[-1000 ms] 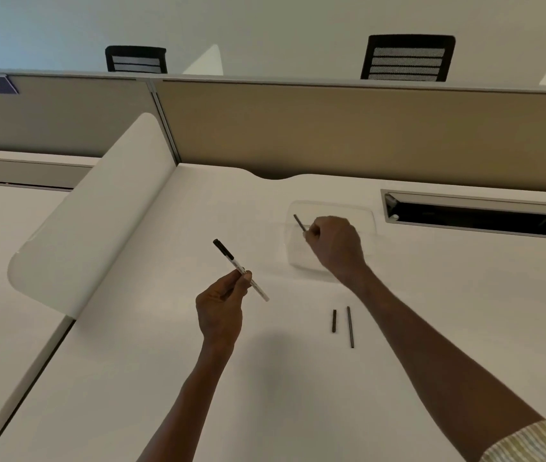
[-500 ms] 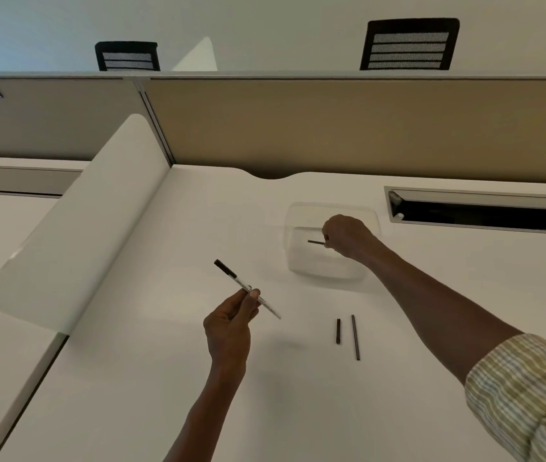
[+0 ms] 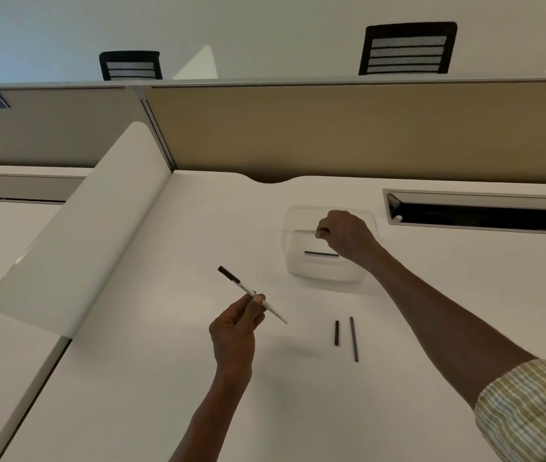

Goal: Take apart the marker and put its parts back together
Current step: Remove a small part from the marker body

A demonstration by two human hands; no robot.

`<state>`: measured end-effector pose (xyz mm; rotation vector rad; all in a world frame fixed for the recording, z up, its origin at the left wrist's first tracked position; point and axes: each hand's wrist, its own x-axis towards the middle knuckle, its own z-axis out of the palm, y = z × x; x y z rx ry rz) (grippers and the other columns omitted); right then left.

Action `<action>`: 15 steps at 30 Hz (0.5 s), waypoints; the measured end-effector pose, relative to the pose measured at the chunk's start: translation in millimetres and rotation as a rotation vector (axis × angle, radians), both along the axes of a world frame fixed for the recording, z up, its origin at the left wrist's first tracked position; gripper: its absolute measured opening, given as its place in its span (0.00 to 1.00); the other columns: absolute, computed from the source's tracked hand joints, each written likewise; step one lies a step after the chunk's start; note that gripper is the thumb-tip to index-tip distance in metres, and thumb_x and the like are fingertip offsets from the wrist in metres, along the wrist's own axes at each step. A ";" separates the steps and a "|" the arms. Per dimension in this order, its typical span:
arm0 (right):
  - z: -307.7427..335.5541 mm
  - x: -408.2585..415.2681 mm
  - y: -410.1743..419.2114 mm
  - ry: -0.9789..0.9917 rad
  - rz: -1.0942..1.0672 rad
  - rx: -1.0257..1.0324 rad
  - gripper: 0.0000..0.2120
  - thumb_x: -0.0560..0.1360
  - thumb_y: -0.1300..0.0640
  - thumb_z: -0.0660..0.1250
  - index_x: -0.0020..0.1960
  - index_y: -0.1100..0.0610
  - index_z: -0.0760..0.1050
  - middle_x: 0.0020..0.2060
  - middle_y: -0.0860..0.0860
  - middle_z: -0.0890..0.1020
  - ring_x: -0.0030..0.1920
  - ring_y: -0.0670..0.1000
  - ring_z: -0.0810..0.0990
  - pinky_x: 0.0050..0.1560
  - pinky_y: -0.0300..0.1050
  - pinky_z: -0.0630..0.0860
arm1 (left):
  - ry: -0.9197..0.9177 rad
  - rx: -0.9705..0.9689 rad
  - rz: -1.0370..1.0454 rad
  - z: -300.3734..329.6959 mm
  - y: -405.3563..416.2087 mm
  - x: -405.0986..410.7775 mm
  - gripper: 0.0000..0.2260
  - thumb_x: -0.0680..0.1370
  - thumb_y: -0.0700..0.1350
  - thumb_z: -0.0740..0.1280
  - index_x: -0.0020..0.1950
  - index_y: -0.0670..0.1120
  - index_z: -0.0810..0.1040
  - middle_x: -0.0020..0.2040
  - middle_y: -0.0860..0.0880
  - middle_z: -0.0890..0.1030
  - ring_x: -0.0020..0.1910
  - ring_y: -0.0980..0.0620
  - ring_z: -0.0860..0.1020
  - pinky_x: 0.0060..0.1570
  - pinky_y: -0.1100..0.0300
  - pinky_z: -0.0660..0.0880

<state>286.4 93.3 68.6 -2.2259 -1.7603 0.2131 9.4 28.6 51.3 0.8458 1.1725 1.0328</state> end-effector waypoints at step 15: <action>12.4 -138.6 -141.5 0.679 0.034 0.033 0.15 0.72 0.51 0.73 0.58 0.53 0.81 0.47 0.47 0.85 0.41 0.43 0.81 0.47 0.38 0.77 | -0.146 -0.078 0.043 15.7 -24.9 3.0 0.05 0.76 0.41 0.71 0.48 0.41 0.85 0.47 0.43 0.86 0.51 0.47 0.84 0.55 0.53 0.78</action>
